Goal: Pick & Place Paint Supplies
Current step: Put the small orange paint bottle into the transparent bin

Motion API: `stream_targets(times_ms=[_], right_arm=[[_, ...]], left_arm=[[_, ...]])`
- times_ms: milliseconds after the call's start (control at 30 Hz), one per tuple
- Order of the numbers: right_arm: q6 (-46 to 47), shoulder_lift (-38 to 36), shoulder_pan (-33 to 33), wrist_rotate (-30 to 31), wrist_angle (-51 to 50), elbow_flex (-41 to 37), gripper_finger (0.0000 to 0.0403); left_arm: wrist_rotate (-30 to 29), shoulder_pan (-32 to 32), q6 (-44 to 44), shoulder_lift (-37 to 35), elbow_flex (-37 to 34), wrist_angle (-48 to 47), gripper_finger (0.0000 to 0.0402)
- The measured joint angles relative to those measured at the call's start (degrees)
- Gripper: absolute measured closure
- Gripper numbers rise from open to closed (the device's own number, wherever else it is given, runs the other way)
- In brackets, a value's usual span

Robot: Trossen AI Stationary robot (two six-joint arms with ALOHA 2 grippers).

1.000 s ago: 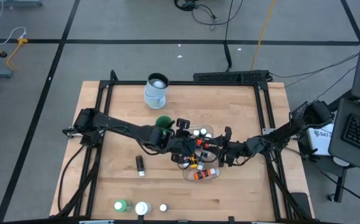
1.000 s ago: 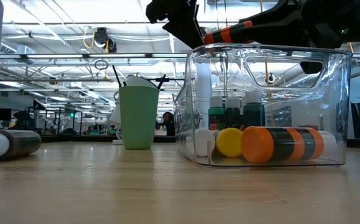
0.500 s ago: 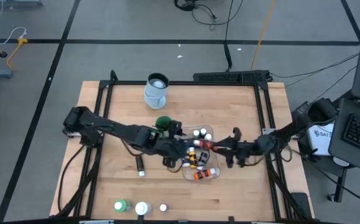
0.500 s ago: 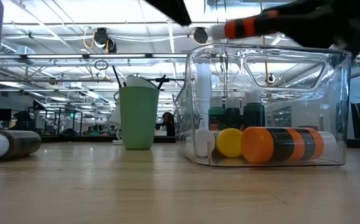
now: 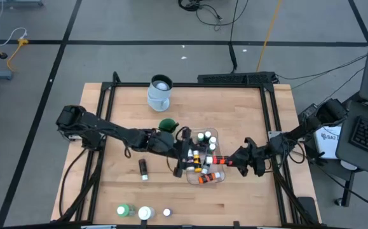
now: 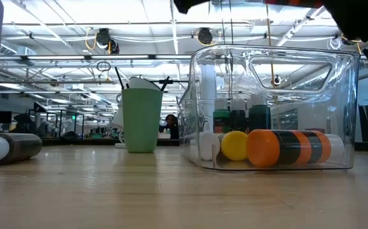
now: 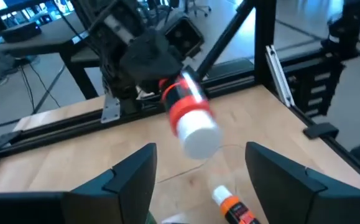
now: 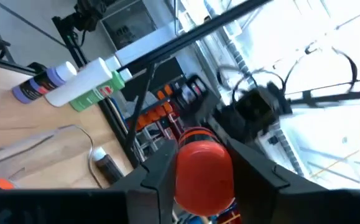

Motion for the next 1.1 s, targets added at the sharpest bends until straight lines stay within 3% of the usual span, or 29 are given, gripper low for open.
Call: stream_targets(times_ms=[367, 867, 1100], right_arm=[[-0.9, 0.0, 0.4, 0.2, -0.2, 1.1, 0.0288], [-2.1, 0.1, 0.4, 4.9, -4.6, 3.0, 0.0287], [-2.7, 0.0, 0.4, 5.5, -4.7, 3.0, 0.0287]], left_arm=[[8.1, 4.6, -8.1, 3.1, -0.8, 7.9, 0.0095], [19.4, 5.3, -9.3, 4.4, -0.8, 7.8, 0.0091], [19.8, 5.3, -9.4, 4.4, -0.8, 7.8, 0.0091]])
